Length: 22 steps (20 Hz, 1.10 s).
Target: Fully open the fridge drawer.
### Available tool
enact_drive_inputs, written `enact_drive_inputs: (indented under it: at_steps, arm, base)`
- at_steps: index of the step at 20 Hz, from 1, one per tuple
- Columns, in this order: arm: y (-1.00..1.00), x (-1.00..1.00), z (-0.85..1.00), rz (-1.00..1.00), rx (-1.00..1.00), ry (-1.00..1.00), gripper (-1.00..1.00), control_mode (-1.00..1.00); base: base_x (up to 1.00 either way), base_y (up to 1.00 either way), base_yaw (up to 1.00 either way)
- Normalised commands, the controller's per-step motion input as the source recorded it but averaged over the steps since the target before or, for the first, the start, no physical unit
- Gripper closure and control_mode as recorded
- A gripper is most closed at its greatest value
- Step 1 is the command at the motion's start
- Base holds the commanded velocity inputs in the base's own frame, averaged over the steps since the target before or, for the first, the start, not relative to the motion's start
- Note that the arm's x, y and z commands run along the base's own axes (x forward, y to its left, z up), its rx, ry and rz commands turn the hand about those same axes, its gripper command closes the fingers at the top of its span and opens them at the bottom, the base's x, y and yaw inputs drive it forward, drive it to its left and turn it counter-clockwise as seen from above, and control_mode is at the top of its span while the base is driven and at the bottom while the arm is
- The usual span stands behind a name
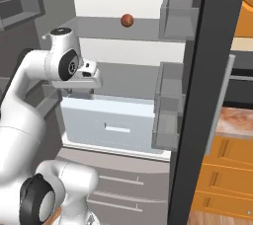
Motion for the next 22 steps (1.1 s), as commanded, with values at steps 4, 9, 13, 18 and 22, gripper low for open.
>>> enact_drive_inputs:
  at_steps: [4,9,13,18,22]
  arm:
    - [0.0,0.0,0.0,0.0,0.0,0.0,-1.0,1.0]
    - [0.0,0.0,0.0,-0.01,0.0,0.0,-1.0,-1.0]
    - [0.0,-0.01,0.0,-0.01,0.0,-0.01,-1.0,-1.0]
    - [-0.12,0.15,-0.02,0.0,0.0,-0.02,-1.0,-1.0]
    - [-0.22,0.45,-0.1,0.0,0.0,-0.03,-1.0,-1.0]
  base:
    - [-0.37,-0.13,-0.01]
    - [-0.07,-0.02,0.0]
    - [0.0,0.0,0.0]
    - [0.0,0.0,0.0]
    - [0.0,0.0,0.0]
